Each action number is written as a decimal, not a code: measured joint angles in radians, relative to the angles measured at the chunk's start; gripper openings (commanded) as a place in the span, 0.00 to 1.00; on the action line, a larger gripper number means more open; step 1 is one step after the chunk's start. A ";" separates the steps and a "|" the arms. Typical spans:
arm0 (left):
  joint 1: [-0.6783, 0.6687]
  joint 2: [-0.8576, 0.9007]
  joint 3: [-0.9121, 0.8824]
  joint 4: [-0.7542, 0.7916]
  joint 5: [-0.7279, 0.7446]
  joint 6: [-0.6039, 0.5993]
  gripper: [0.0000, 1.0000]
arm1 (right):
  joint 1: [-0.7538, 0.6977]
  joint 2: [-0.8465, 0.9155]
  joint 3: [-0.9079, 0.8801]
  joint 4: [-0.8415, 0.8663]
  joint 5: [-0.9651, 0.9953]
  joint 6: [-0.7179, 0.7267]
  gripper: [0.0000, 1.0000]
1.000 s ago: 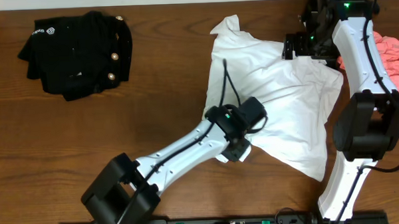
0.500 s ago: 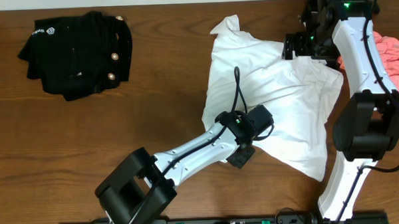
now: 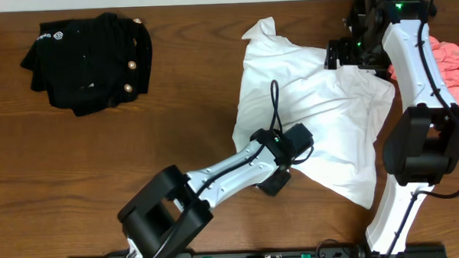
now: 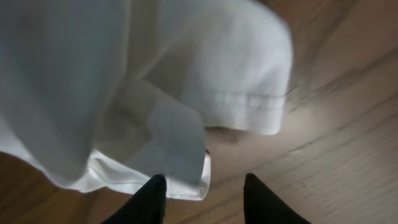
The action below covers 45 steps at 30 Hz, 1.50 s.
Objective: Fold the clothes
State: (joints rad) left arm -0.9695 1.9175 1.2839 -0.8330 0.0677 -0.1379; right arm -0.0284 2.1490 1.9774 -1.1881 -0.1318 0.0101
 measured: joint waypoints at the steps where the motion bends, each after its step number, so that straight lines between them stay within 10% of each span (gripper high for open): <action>1: 0.000 0.003 0.000 0.000 0.000 0.000 0.42 | 0.000 0.000 0.000 0.000 0.000 0.000 0.99; 23: 0.051 0.009 0.000 0.026 -0.008 -0.044 0.42 | 0.000 0.000 0.000 -0.035 -0.056 -0.051 0.99; 36: 0.103 0.046 0.000 0.016 0.034 -0.079 0.06 | 0.000 0.000 0.000 -0.034 -0.056 -0.056 0.99; 45: 0.112 0.046 0.024 -0.101 0.004 -0.076 0.06 | 0.000 0.000 0.000 -0.032 -0.056 -0.058 0.99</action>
State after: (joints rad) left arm -0.8574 1.9636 1.3075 -0.9344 0.0715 -0.2138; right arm -0.0284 2.1490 1.9774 -1.2198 -0.1875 -0.0483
